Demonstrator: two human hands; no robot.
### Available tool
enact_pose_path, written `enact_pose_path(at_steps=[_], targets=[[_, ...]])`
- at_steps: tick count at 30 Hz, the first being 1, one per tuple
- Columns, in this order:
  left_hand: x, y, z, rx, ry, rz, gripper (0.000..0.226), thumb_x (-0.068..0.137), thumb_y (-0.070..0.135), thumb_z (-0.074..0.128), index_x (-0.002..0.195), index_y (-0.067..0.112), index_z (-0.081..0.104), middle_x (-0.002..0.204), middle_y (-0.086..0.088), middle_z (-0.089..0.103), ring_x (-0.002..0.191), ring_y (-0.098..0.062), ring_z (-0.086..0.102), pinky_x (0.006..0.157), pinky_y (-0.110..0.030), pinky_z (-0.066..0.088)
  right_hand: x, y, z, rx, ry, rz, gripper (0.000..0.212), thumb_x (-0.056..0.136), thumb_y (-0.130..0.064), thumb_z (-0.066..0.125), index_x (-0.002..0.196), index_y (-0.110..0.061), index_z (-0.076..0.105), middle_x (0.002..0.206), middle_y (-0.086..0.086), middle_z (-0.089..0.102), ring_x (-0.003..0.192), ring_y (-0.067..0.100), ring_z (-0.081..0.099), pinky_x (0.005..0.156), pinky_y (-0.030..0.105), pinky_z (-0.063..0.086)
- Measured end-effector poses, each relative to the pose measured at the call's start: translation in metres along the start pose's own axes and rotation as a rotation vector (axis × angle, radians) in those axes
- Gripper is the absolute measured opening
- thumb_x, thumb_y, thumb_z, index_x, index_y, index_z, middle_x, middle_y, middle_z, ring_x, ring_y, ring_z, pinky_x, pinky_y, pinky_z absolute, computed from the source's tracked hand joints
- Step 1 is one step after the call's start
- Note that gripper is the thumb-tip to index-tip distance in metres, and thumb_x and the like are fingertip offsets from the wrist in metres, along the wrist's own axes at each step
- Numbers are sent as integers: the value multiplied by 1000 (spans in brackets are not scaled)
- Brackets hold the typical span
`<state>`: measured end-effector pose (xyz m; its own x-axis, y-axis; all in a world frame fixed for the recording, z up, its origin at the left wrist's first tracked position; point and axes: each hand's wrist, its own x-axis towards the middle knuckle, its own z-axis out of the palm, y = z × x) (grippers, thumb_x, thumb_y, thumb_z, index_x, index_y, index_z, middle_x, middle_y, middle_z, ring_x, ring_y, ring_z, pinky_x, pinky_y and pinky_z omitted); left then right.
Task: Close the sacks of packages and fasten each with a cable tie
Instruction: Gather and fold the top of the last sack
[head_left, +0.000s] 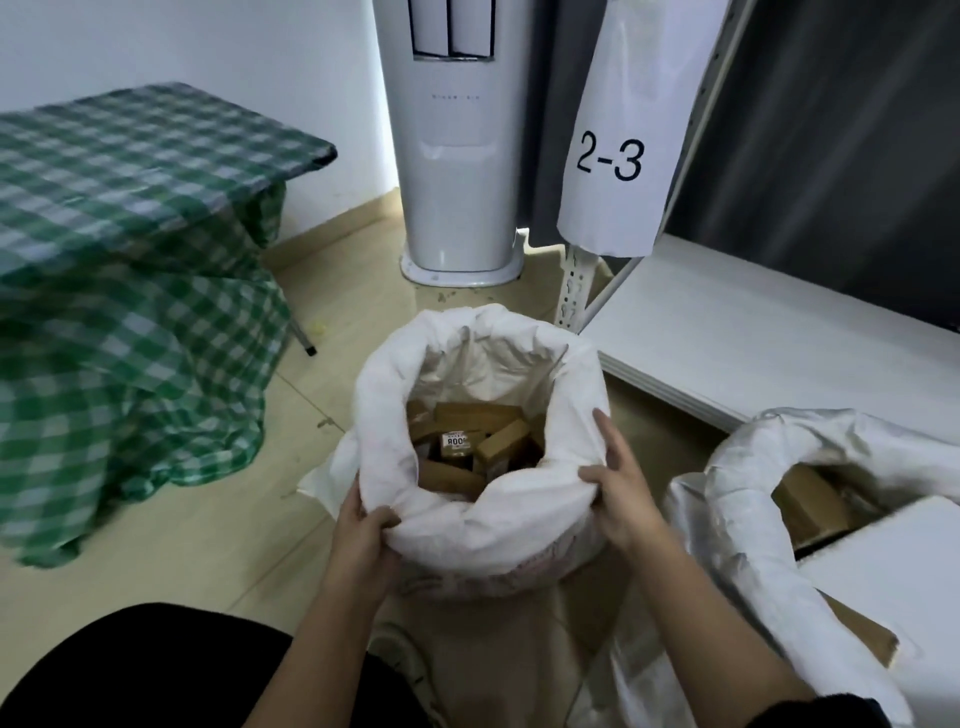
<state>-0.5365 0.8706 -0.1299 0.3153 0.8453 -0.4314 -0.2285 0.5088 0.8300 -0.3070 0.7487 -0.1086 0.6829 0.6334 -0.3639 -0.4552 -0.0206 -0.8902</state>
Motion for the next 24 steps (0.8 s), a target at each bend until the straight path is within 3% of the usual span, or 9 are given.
enact_pose_path(at_steps=[3, 5, 8, 11, 13, 15, 18, 21, 24], targets=[[8, 0, -1, -351, -66, -92, 73, 68, -13, 39, 136, 11, 46, 125, -23, 57, 107, -39, 58, 81, -47, 55, 8, -4, -8, 304, -46, 77, 78, 81, 26, 38, 134, -29, 54, 127, -8, 49, 119, 26, 53, 86, 33, 54], [11, -10, -7, -336, -45, -181, 71, 72, -11, 39, 138, 16, 44, 130, -24, 54, 109, -41, 55, 84, -54, 52, 9, 8, -13, 324, -57, 117, 77, 80, 25, 39, 128, -32, 58, 132, -5, 47, 122, 28, 52, 88, 37, 54], [4, -18, -6, 100, 128, -199, 61, 87, -6, 38, 144, 18, 35, 137, -23, 47, 98, -36, 57, 75, -44, 50, 8, 30, -17, 236, -19, 143, 72, 80, 19, 38, 125, -34, 58, 139, -2, 43, 123, 27, 50, 91, 39, 52], [1, -15, 7, 517, 262, 133, 72, 90, -2, 47, 151, 18, 16, 153, -14, 25, 134, -33, 34, 105, -45, 36, 7, 27, -7, -75, 173, -16, 50, 88, 2, 45, 126, -29, 52, 143, 2, 40, 130, 26, 42, 105, 37, 39], [2, -5, 20, 864, 356, 386, 78, 87, 12, 58, 151, 21, 15, 155, -13, 20, 140, -30, 24, 110, -46, 29, 10, 17, 7, -365, 401, -192, 43, 91, -11, 52, 133, -20, 44, 146, 8, 34, 132, 26, 38, 105, 33, 33], [13, 3, 35, 1195, 360, 524, 76, 88, 30, 59, 151, 31, 16, 156, -14, 16, 141, -32, 20, 108, -50, 31, 20, 6, 26, -694, 515, -294, 57, 91, -30, 57, 142, -21, 35, 152, 10, 26, 136, 30, 33, 107, 43, 31], [45, 6, 48, 1499, 251, 441, 73, 90, 49, 52, 148, 46, 7, 158, -11, -4, 143, -37, 6, 111, -55, 21, 46, 3, 47, -1186, 465, -282, 74, 90, -54, 53, 151, -35, 14, 160, 9, 7, 144, 37, 13, 111, 59, 21], [73, -2, 38, 1630, 247, 314, 73, 91, 45, 51, 147, 46, 5, 157, -9, -14, 139, -42, 15, 106, -54, 30, 70, 16, 50, -1336, 389, -172, 74, 94, -43, 53, 152, -39, 8, 159, 11, -3, 140, 41, 19, 105, 55, 32], [87, -10, 19, 1545, 178, 331, 78, 89, 12, 50, 150, 39, 9, 157, -14, 0, 113, -37, 48, 84, -39, 46, 80, 33, 37, -1318, 333, -237, 60, 99, -19, 43, 151, -35, 18, 157, 11, 9, 124, 39, 43, 93, 48, 46]])
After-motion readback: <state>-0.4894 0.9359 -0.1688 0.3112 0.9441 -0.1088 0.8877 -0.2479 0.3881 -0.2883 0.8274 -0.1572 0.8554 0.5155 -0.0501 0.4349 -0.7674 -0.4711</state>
